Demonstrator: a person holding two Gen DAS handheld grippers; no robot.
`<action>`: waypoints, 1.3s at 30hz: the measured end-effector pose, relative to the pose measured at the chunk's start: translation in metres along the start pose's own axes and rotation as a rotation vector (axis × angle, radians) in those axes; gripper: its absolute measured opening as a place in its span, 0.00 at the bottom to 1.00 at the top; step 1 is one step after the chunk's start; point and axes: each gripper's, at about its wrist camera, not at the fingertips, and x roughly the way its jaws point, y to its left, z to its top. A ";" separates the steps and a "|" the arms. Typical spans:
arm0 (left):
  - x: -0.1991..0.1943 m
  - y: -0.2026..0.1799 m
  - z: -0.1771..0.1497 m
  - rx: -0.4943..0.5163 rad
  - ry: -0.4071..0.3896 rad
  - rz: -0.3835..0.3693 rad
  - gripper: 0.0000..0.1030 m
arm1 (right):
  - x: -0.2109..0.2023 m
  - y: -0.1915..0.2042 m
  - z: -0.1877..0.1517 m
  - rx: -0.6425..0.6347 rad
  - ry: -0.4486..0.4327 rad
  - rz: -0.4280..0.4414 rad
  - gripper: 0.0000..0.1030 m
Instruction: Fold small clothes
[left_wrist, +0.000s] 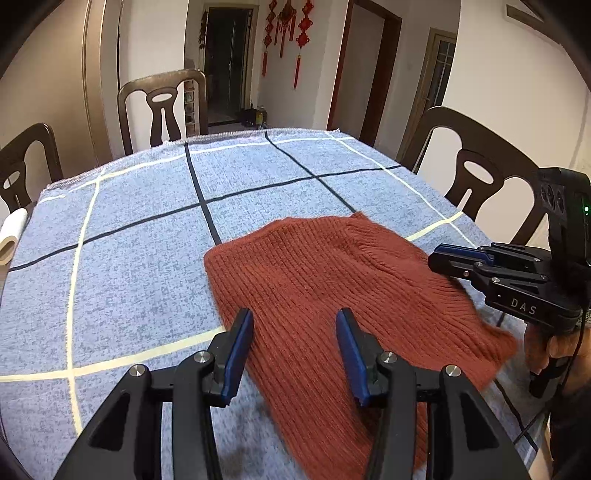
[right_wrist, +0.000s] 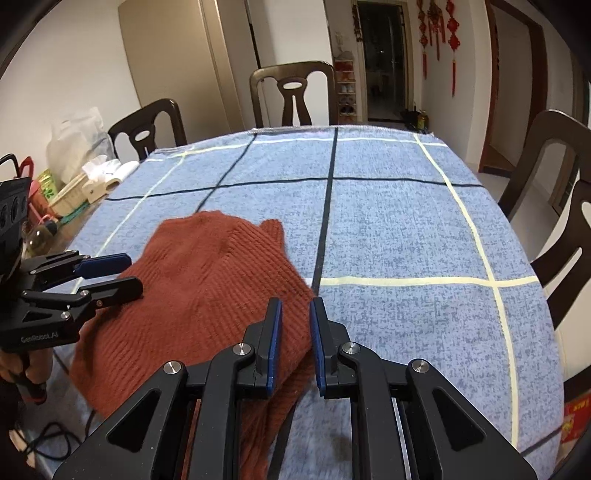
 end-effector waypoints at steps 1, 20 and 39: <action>-0.003 -0.001 -0.001 0.000 -0.005 0.000 0.49 | -0.004 0.001 -0.001 -0.003 -0.005 0.002 0.15; -0.022 -0.017 -0.031 -0.012 -0.002 0.003 0.49 | -0.028 0.027 -0.021 -0.071 -0.015 0.042 0.15; -0.014 -0.011 -0.041 -0.045 0.009 -0.014 0.55 | -0.018 0.025 -0.037 -0.083 0.032 0.031 0.15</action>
